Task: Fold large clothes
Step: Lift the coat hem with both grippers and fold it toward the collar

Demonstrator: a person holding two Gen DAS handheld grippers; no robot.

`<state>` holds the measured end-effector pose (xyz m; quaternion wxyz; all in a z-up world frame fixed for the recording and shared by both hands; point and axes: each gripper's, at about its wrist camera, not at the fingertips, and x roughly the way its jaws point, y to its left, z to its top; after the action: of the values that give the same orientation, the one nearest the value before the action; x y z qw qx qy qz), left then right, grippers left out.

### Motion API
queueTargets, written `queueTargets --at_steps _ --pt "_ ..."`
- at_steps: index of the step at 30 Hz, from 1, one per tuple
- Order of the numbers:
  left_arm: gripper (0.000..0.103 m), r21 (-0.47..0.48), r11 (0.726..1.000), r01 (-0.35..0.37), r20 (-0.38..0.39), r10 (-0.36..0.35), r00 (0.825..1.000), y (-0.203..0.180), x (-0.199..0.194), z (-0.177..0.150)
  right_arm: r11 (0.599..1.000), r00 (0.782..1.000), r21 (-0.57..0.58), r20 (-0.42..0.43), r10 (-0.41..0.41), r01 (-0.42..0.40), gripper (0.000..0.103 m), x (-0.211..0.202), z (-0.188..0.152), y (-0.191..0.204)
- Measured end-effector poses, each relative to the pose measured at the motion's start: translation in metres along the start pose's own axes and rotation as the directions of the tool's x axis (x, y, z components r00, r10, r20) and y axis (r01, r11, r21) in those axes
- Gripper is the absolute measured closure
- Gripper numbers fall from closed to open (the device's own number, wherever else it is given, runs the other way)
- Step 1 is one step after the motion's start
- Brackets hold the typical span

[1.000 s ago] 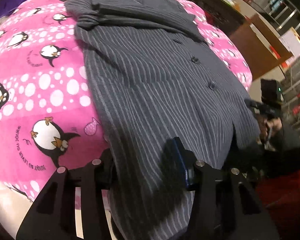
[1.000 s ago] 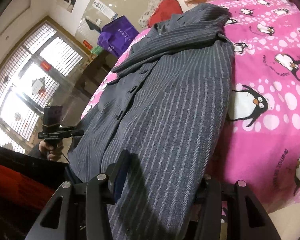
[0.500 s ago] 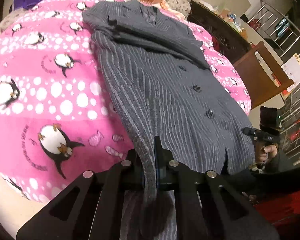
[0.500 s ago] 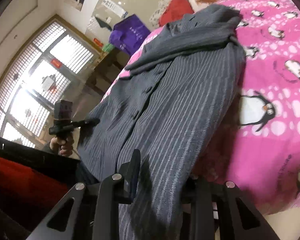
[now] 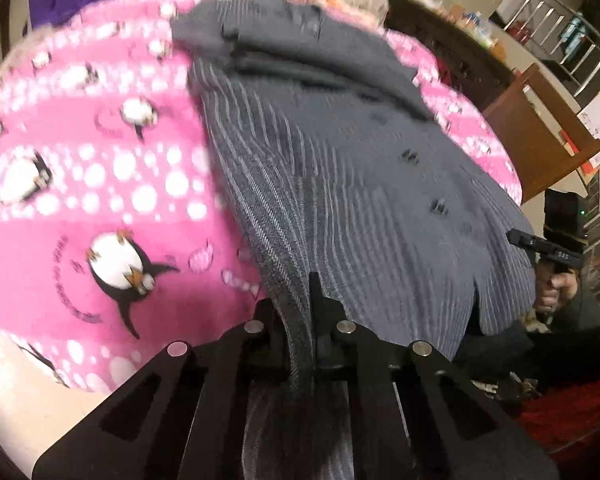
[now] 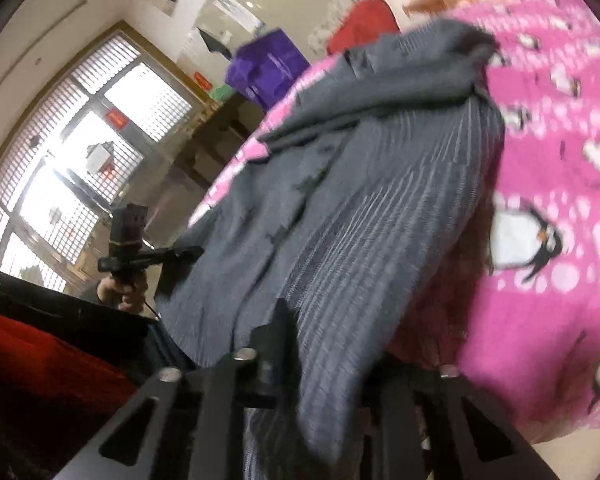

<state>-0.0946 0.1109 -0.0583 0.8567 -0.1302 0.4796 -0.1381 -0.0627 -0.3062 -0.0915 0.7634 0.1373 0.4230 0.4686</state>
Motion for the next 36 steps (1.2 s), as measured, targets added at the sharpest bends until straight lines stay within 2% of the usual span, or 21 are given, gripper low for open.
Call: queueTargets --at_steps 2,5,10,13,16,19,20,23,26,28,29,32,34,35,36 --pt "0.099 0.012 1.0 0.005 0.038 -0.005 0.999 -0.006 -0.01 0.0 1.0 0.999 -0.02 0.036 0.009 -0.009 0.091 -0.011 0.004 0.007" --pt "0.099 0.017 0.998 0.058 0.075 -0.059 0.995 -0.009 -0.027 -0.002 0.998 0.996 -0.043 0.065 0.053 -0.051 0.092 -0.023 0.007 0.017" --pt "0.099 0.021 0.988 0.155 0.093 -0.156 0.983 -0.015 -0.058 -0.015 0.991 0.992 -0.09 0.069 0.103 -0.096 0.093 -0.042 0.004 0.04" --pt "0.099 -0.01 0.976 0.216 0.097 -0.214 0.972 -0.013 -0.075 -0.021 0.99 0.988 -0.079 0.087 0.127 -0.12 0.093 -0.059 -0.002 0.047" --pt "0.099 -0.078 0.949 0.306 0.153 -0.292 0.944 -0.005 -0.092 -0.019 0.986 0.978 -0.051 0.13 0.161 -0.156 0.093 -0.078 -0.004 0.045" --pt "0.099 -0.163 0.915 0.368 0.24 -0.325 0.915 0.009 -0.096 -0.002 0.987 0.968 -0.012 0.195 0.156 -0.157 0.093 -0.088 0.01 0.031" --pt "0.099 -0.206 0.899 0.387 0.282 -0.324 0.903 0.016 -0.094 0.011 0.988 0.964 0.008 0.221 0.148 -0.153 0.093 -0.089 0.018 0.024" --pt "0.099 -0.285 0.867 0.409 0.36 -0.299 0.884 0.03 -0.086 0.05 0.987 0.947 0.058 0.295 0.128 -0.151 0.093 -0.086 0.058 0.001" --pt "0.099 -0.307 0.869 0.388 0.402 -0.252 0.88 0.041 -0.076 0.098 0.986 0.932 0.069 0.341 0.123 -0.155 0.093 -0.075 0.11 -0.017" --pt "0.099 -0.315 0.882 0.351 0.417 -0.203 0.886 0.045 -0.065 0.128 0.988 0.93 0.072 0.353 0.106 -0.14 0.093 -0.062 0.141 -0.027" --pt "0.099 -0.338 0.88 0.334 0.423 -0.175 0.889 0.053 -0.055 0.149 0.986 0.928 0.1 0.362 0.09 -0.135 0.093 -0.051 0.163 -0.04" --pt "0.099 -0.38 0.887 0.264 0.403 -0.098 0.91 0.074 -0.021 0.195 0.981 0.932 0.17 0.363 0.025 -0.093 0.093 -0.019 0.208 -0.074" --pt "0.099 -0.4 0.886 0.235 0.377 -0.075 0.923 0.089 0.004 0.22 0.973 0.938 0.216 0.346 0.0 -0.079 0.093 0.002 0.23 -0.097" --pt "0.099 -0.393 0.9 0.189 0.355 -0.041 0.934 0.097 0.02 0.235 0.97 0.944 0.237 0.33 -0.028 -0.054 0.093 0.017 0.245 -0.111" --pt "0.099 -0.405 0.898 0.171 0.339 -0.026 0.94 0.104 0.032 0.244 0.966 0.948 0.253 0.316 -0.039 -0.045 0.093 0.028 0.256 -0.121"
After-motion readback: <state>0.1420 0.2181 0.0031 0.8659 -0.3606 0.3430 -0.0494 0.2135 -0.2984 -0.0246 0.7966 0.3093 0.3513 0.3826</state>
